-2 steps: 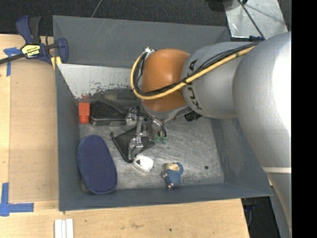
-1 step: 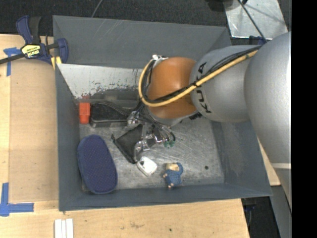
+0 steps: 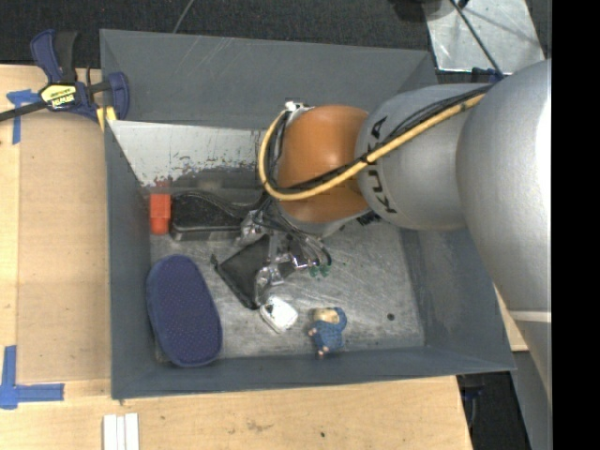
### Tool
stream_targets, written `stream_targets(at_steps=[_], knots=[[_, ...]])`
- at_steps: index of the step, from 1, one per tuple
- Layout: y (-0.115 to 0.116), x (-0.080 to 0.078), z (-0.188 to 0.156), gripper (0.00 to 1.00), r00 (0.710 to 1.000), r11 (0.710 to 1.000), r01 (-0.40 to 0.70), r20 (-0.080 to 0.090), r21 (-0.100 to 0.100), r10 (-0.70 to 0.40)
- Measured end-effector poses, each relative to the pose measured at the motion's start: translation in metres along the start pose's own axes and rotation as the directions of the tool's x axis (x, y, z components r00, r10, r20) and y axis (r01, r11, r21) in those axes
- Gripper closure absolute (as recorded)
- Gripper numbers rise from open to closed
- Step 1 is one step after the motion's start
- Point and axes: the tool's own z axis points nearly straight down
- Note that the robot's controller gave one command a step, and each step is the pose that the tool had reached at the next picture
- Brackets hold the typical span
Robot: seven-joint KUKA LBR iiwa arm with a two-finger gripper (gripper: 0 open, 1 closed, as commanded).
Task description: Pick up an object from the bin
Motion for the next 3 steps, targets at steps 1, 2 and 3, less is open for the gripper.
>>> stream_targets(at_steps=[1, 2, 3], knots=[[-0.020, -0.012, 0.002, 0.00, 0.928, 0.928, 0.373, 0.010, 0.004, -0.373], [0.032, -0.016, 0.005, 0.00, 0.776, 0.777, 0.630, 0.013, 0.014, -0.630], [0.035, -0.017, 0.002, 1.00, 0.777, 0.777, 0.630, 0.022, 0.012, -0.630]])
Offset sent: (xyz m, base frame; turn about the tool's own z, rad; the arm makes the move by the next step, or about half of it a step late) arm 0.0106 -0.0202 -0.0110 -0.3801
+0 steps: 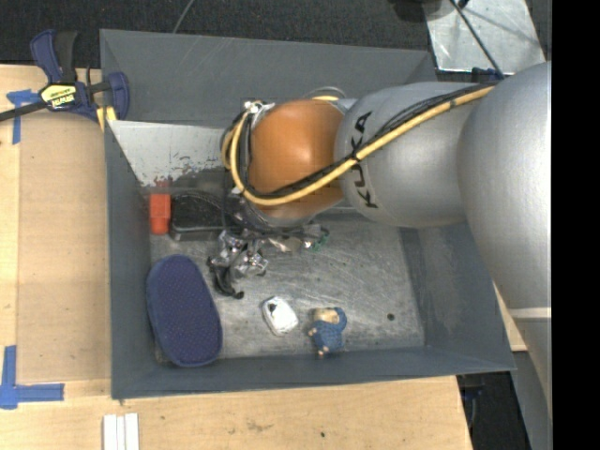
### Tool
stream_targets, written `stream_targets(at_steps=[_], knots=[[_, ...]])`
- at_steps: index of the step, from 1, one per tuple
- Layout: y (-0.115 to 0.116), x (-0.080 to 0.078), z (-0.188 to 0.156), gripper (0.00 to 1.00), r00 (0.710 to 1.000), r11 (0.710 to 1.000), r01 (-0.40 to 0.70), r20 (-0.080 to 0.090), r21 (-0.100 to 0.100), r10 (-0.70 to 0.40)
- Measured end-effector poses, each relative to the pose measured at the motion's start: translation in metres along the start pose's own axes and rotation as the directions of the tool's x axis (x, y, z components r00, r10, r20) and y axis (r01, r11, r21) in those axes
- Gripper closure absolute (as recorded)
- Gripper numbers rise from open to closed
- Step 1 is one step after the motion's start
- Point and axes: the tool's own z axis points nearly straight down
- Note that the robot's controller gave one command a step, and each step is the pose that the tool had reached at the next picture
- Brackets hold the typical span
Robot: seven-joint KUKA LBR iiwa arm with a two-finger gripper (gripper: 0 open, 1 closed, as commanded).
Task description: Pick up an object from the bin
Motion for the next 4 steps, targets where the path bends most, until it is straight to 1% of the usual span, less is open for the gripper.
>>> stream_targets(at_steps=[1, 2, 3, 4], knots=[[-0.001, -0.002, -0.017, 1.00, 1.000, 1.000, -0.004, -0.022, -0.009, 0.004], [-0.004, -0.005, -0.076, 1.00, 1.000, 1.000, -0.007, -0.019, -0.006, 0.007], [-0.005, -0.006, -0.078, 1.00, 1.000, 1.000, -0.012, -0.022, -0.009, 0.011], [-0.006, -0.008, -0.100, 1.00, 1.000, 1.000, -0.015, -0.021, -0.008, 0.015]])
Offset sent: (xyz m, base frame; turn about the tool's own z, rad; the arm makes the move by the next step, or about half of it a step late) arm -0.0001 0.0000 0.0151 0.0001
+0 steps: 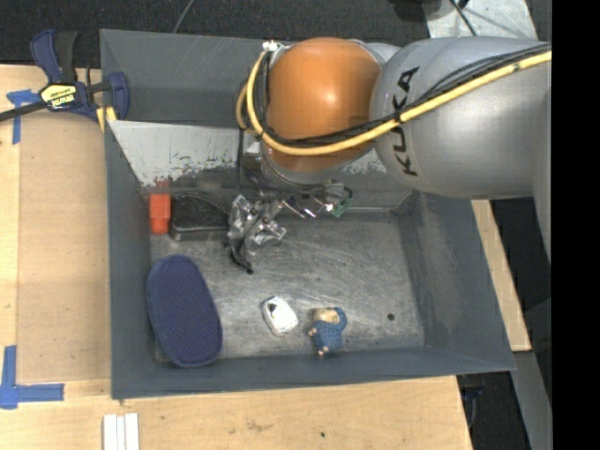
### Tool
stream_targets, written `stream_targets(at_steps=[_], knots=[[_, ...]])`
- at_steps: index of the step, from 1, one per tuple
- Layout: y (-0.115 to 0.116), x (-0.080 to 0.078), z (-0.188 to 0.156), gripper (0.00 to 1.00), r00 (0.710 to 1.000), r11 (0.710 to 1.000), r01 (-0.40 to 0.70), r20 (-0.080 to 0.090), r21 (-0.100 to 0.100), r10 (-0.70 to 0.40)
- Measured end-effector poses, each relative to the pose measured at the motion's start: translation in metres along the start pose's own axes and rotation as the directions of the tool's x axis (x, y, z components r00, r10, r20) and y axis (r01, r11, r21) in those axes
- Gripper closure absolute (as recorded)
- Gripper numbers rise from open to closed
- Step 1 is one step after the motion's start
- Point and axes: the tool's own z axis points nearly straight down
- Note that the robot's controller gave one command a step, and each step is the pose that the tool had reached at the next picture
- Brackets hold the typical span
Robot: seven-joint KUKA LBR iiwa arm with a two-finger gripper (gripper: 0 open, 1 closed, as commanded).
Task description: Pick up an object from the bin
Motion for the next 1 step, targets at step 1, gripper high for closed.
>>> stream_targets(at_steps=[1], knots=[[-0.0010, -0.0010, -0.0084, 1.00, 1.000, 1.000, -0.004, 0.000, 0.000, 0.004]])
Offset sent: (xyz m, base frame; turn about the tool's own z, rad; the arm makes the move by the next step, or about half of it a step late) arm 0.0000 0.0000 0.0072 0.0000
